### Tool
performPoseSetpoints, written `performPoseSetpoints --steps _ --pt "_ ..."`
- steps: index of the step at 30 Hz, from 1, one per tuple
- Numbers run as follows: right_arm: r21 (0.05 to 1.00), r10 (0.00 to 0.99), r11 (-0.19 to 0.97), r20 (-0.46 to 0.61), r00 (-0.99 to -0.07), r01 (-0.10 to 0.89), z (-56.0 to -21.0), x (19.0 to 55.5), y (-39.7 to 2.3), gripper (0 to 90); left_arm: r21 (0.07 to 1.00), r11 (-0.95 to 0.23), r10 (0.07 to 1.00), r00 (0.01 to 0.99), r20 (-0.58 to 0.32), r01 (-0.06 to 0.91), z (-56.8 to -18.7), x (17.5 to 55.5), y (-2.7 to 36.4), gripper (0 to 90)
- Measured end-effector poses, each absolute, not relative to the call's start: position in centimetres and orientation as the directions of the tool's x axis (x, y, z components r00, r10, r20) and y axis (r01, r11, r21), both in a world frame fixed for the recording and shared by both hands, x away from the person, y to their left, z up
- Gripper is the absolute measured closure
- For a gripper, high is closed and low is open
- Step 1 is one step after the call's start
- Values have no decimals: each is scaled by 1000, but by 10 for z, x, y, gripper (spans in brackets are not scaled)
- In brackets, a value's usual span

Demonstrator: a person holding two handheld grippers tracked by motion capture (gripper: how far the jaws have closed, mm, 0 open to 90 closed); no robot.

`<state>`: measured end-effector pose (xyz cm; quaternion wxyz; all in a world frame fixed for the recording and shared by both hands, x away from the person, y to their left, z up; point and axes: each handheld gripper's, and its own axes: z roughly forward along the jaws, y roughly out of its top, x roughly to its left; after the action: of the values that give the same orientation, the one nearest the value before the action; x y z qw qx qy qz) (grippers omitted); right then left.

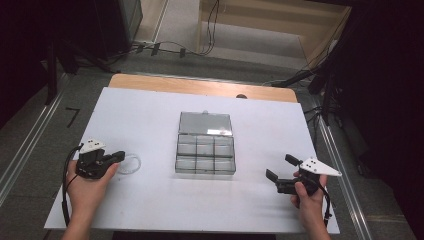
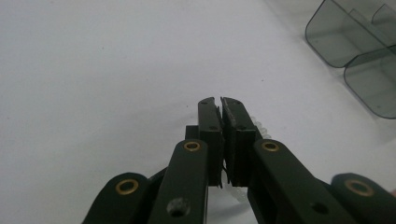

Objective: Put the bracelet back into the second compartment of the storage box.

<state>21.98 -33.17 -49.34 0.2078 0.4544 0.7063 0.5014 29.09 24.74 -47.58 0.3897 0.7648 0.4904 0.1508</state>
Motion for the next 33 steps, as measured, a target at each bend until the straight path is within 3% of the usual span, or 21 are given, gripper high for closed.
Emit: performPoseSetpoints --steps 17,33 --pt "907 856 86 144 -496 412 -492 218 -334 0 780 -201 802 557 -216 592 -455 285 236 871" --pt "912 857 85 139 -497 402 -492 218 -334 0 801 -201 784 583 -213 564 -443 280 228 870"
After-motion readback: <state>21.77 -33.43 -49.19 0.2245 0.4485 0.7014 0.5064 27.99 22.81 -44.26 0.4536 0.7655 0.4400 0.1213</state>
